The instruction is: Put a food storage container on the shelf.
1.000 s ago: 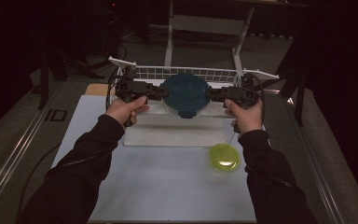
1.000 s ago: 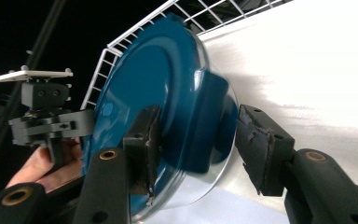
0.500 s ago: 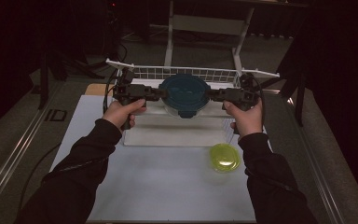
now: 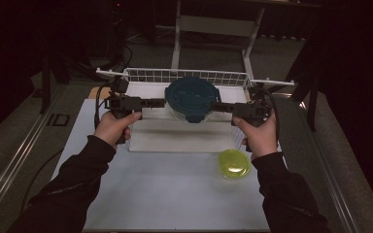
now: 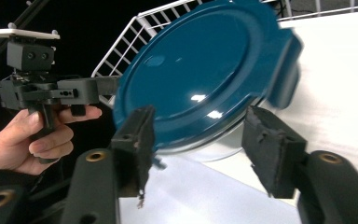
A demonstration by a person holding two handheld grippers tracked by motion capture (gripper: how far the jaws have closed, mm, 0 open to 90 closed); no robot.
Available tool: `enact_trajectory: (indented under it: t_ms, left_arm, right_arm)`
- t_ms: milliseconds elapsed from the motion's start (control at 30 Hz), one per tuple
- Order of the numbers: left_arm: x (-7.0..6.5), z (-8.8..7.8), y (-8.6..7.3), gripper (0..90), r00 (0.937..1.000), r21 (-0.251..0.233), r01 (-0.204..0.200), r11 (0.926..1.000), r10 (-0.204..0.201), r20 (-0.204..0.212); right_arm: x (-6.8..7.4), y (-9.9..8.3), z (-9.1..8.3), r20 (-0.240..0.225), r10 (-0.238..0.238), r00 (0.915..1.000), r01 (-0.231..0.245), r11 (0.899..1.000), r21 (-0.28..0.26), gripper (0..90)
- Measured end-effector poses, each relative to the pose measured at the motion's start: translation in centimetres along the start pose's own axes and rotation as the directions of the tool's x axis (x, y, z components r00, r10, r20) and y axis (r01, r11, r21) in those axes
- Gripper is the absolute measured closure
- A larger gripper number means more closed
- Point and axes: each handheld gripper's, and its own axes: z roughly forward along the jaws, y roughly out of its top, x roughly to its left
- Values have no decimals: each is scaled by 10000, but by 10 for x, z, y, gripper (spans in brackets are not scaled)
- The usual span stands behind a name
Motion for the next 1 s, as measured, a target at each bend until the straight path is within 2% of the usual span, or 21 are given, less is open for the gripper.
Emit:
enact_trajectory:
  t_ms: [133,167,200,267,300,433,500,533,567,667,700,833,867,967,1000]
  left_arm:
    - [-7,-8,-15,326,9980,-414,-535,9977,548,306]
    - [-7,-8,-15,317,9980,-414,-535,9977,548,306]
    - [-11,-11,-25,317,9929,-561,-1178,9915,1186,111]
    - [-16,-13,-34,294,9857,-746,-1665,9832,1680,131]
    - [-18,-14,-40,277,9797,-829,-1980,9767,1999,151]
    - [-27,-15,-61,184,9533,-892,-3021,9491,3002,-337]
    - [-28,-16,-72,141,9458,-997,-3246,9406,3217,-447]
    - [-28,-17,-78,138,9434,-1157,-3314,9364,3271,-549]
    - [-28,-17,-84,127,9380,-1182,-3459,9308,3400,-677]
    - [-27,-16,-102,31,9272,-1105,-3727,9213,3651,-836]
    - [-26,-15,-108,13,9241,-985,-3797,9198,3723,-856]
    - [-22,-12,-129,9,9244,-932,-3804,9201,3752,-687]
    - [-22,-10,-135,8,9227,-960,-3846,9181,3794,-679]
    - [-23,-7,-149,7,9111,-851,-4108,9078,4052,-753]
    - [-24,-6,-154,7,9069,-793,-4199,9041,4145,-764]
  right_arm:
    - [10,-9,0,-363,-249,9990,252,9997,72,522]
    - [10,-9,0,-363,-249,9990,252,9997,72,522]
    - [12,-11,1,-402,-276,9988,281,9996,104,559]
    - [21,-18,5,-508,-590,9970,611,9972,424,642]
    - [23,-20,7,-541,-658,9964,686,9964,508,666]
    - [30,-28,13,-360,-996,9944,1015,9932,575,791]
    - [29,-31,13,-557,-821,9951,852,9948,556,850]
    - [30,-32,13,-534,-881,9947,909,9945,524,877]
    - [30,-33,14,-562,-845,9948,876,9946,560,895]
    - [35,-39,20,-710,-1014,9923,1074,9904,865,898]
    - [37,-41,23,-758,-1026,9918,1097,9892,971,898]
    - [40,-44,34,-540,-1141,9920,1194,9868,1090,898]
    - [39,-44,36,-494,-1122,9925,1169,9873,1073,898]
    - [34,-41,39,-370,-918,9951,950,9909,959,899]
    - [32,-40,40,-464,-799,9957,841,9917,975,899]
